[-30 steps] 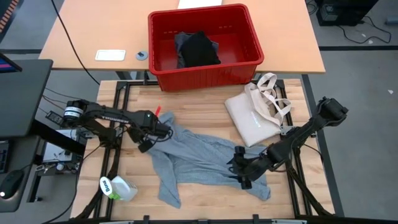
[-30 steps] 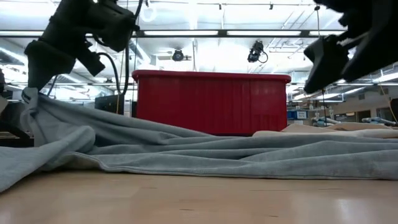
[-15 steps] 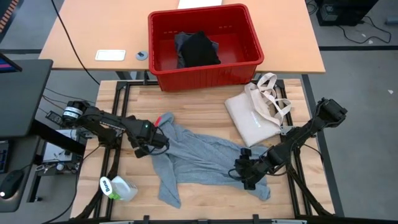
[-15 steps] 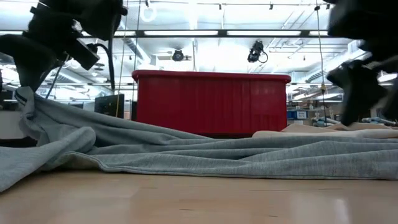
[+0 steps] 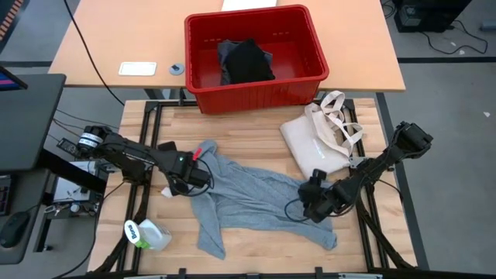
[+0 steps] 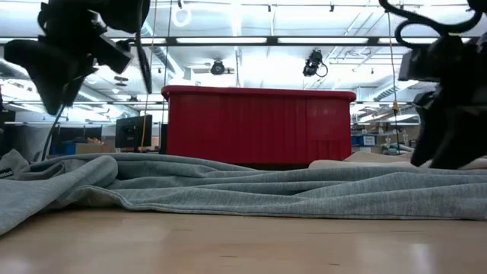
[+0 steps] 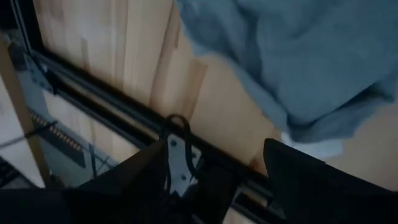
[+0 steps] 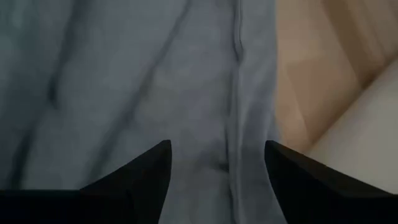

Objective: Fold Laundry from Bin
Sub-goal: Fold the gray shirt

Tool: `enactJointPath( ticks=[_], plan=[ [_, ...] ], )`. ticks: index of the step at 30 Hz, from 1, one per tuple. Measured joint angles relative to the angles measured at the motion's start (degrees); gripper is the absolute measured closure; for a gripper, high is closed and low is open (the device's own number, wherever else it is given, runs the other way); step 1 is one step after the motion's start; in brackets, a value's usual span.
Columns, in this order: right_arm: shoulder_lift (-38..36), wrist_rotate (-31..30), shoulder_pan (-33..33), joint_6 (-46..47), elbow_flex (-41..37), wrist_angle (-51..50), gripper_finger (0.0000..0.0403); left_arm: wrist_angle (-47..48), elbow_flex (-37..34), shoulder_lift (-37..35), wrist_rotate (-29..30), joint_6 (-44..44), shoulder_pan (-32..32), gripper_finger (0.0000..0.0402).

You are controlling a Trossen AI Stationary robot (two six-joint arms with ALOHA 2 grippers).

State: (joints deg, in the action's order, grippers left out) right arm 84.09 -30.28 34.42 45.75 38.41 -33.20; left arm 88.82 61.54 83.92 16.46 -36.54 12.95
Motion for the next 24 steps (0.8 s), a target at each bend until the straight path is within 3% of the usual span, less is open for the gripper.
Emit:
enactJointPath(
  ticks=[11, 18, 24],
  plan=[
    [0.1, 6.3, 2.2, 7.0, -0.1, -14.2, 0.0227, -3.7, 0.2, 0.0, 0.6, -0.2, 0.8, 0.0132],
    [0.1, 8.3, 3.6, 8.3, -2.2, -14.0, 0.0256, -3.8, 0.2, 0.0, 0.6, -2.2, 0.8, 0.0132],
    [0.1, 8.7, 4.1, 11.2, -3.9, -15.3, 0.0358, -3.8, 0.2, 0.0, 0.6, -2.9, 1.6, 0.0132]
  ],
)
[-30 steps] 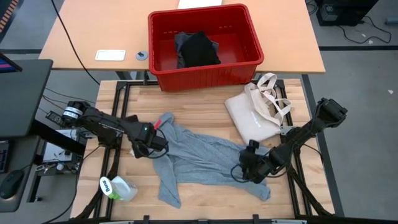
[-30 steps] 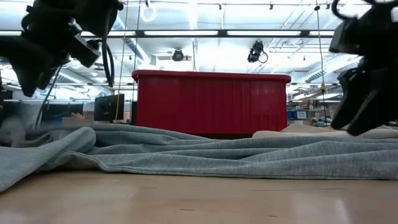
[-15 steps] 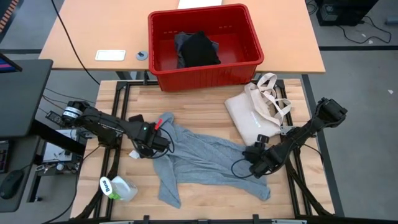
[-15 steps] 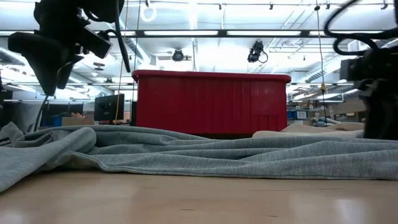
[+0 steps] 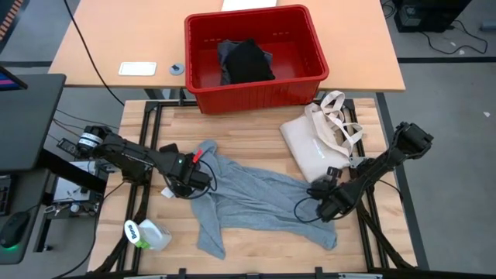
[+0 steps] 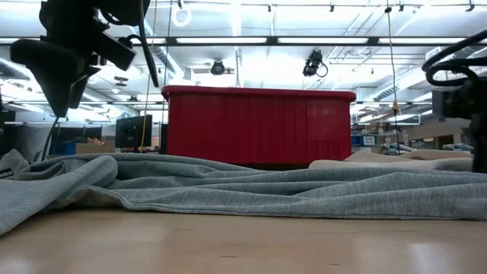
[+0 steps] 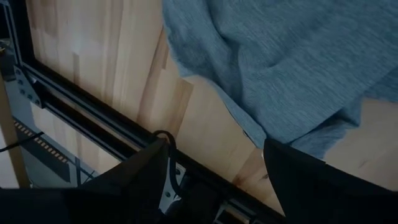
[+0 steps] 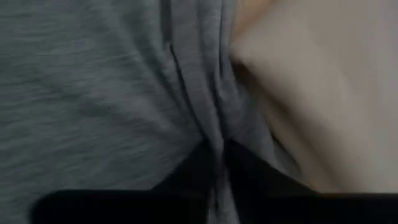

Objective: Fold Laundry from Bin
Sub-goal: Fold the gray shirt

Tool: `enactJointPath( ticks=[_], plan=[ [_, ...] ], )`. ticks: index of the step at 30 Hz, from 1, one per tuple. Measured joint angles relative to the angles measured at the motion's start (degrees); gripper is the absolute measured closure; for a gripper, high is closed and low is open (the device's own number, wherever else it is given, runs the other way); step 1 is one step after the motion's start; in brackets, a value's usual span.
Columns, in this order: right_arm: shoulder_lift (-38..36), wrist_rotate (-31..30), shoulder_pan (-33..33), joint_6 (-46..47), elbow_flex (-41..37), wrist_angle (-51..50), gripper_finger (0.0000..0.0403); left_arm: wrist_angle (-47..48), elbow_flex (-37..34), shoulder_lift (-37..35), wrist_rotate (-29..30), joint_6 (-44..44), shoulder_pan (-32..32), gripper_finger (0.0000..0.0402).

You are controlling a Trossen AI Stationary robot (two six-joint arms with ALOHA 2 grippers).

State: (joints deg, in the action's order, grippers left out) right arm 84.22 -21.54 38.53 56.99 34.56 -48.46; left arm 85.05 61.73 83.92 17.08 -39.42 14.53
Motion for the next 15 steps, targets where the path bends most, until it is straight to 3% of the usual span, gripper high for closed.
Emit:
enactJointPath(
  ticks=[3, 9, 15],
  plan=[
    [0.1, 2.6, 0.5, 0.5, 2.8, -3.2, 0.0391, 0.1, 0.0, 0.0, 0.0, 0.0, 0.7, 0.0132],
    [0.1, 6.3, 0.5, 2.0, 12.5, -15.9, 0.0363, 0.2, 1.6, 0.0, 0.2, -1.3, 3.1, 0.0132],
    [0.1, -4.4, -0.4, 5.6, 19.7, -29.4, 0.0389, -5.6, 2.4, 0.0, 6.1, -4.2, 4.1, 0.0132]
  ],
)
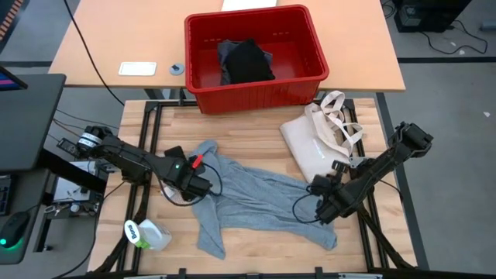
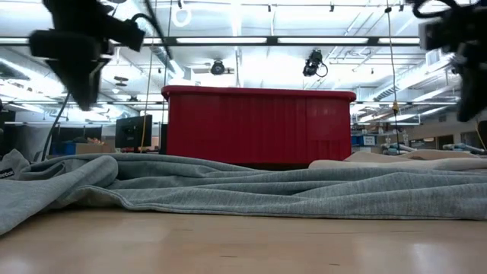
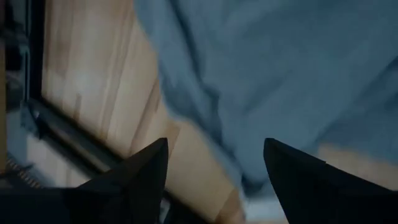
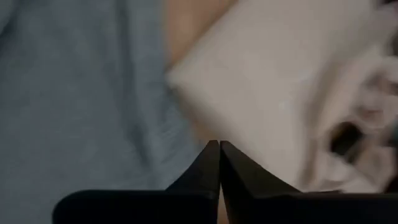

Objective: Fold Laundry from Bin
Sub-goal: Fold the gray shirt

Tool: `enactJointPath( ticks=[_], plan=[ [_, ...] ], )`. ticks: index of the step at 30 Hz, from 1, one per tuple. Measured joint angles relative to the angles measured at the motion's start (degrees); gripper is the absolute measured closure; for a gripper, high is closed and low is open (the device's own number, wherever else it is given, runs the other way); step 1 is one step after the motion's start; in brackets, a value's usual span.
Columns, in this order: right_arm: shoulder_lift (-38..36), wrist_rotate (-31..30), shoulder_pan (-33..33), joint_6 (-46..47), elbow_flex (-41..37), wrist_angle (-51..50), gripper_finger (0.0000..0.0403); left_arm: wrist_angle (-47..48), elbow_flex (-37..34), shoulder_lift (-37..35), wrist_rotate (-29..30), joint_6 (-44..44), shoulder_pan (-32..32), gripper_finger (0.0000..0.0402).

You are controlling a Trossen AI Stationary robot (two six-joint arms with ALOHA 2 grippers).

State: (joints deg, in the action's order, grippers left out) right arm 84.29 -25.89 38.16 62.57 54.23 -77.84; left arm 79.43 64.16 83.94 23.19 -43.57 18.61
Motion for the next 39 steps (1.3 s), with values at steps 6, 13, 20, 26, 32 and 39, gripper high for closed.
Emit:
enactJointPath(
  ticks=[6, 13, 20, 26, 32, 39],
  plan=[
    [0.0, -5.6, -2.3, 2.8, 0.1, -1.1, 0.0385, -15.4, -3.1, 0.2, 5.4, 2.7, -4.8, 0.0132],
    [0.0, -5.8, -2.4, -5.0, -2.8, 10.6, 0.0334, -31.8, -8.2, 0.2, 5.3, 16.0, -19.7, 0.0132],
    [0.0, -6.8, -2.2, -5.2, -4.3, 14.1, 0.0299, -43.5, -12.2, 3.2, -4.2, 27.6, -32.3, 0.0132],
    [0.0, -8.6, -2.2, -5.3, -4.4, 15.3, 0.0296, -44.6, -12.2, 9.8, -6.0, 33.4, -35.6, 0.0155],
    [0.0, -8.8, -2.2, -5.3, -4.4, 15.7, 0.0296, -45.2, -11.7, 11.2, -5.9, 37.4, -34.0, 0.0346],
    [0.0, -6.1, -1.7, -5.1, -4.4, 16.2, 0.0297, -35.6, -6.9, 2.0, 9.7, 36.3, -29.5, 0.0395]
  ],
)
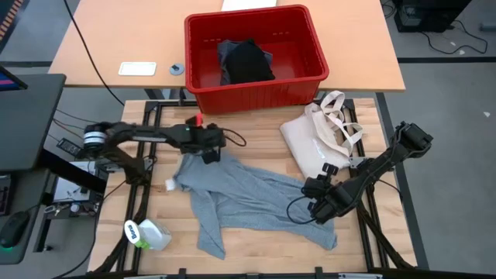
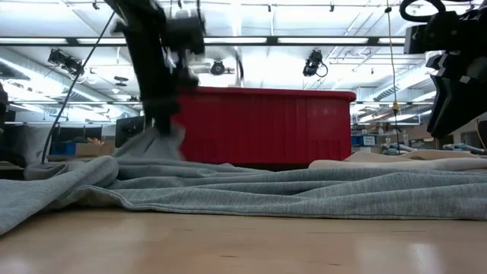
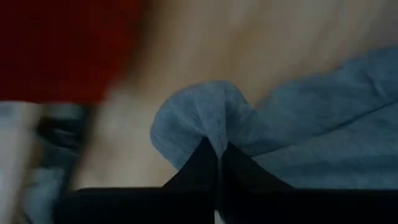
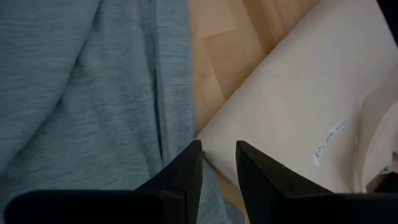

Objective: Fold Laundry from Bin
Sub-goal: Fold the gray shirt

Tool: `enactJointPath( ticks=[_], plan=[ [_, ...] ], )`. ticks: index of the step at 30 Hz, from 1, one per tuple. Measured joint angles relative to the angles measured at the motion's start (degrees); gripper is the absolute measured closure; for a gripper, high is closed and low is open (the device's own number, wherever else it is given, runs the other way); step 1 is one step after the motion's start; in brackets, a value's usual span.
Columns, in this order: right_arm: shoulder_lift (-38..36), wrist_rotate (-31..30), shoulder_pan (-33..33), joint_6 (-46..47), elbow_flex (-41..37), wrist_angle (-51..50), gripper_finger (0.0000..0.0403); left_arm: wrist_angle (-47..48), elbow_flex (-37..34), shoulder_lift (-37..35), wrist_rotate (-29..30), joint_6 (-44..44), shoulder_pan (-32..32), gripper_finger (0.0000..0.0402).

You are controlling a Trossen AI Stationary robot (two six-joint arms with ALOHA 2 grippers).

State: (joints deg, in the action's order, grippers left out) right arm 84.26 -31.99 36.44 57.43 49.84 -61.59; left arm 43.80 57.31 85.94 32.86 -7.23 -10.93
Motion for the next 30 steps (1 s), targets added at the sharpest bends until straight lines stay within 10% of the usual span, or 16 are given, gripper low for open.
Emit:
enactJointPath(
  ticks=[11, 21, 30],
  plan=[
    [0.0, -0.4, 0.3, -3.6, 0.0, 5.4, 0.0297, 14.0, 1.3, -18.2, 30.6, -15.8, 4.6, 0.0395],
    [0.0, -0.6, 0.0, -16.0, 0.0, 18.8, 0.0297, 17.5, 1.2, -16.3, 23.2, -15.2, 0.1, 0.0382],
    [0.0, 7.4, 1.3, -22.8, -4.8, 35.4, 0.0260, 22.7, 1.2, -16.0, 22.1, -13.7, 0.3, 0.0196]
  ],
)
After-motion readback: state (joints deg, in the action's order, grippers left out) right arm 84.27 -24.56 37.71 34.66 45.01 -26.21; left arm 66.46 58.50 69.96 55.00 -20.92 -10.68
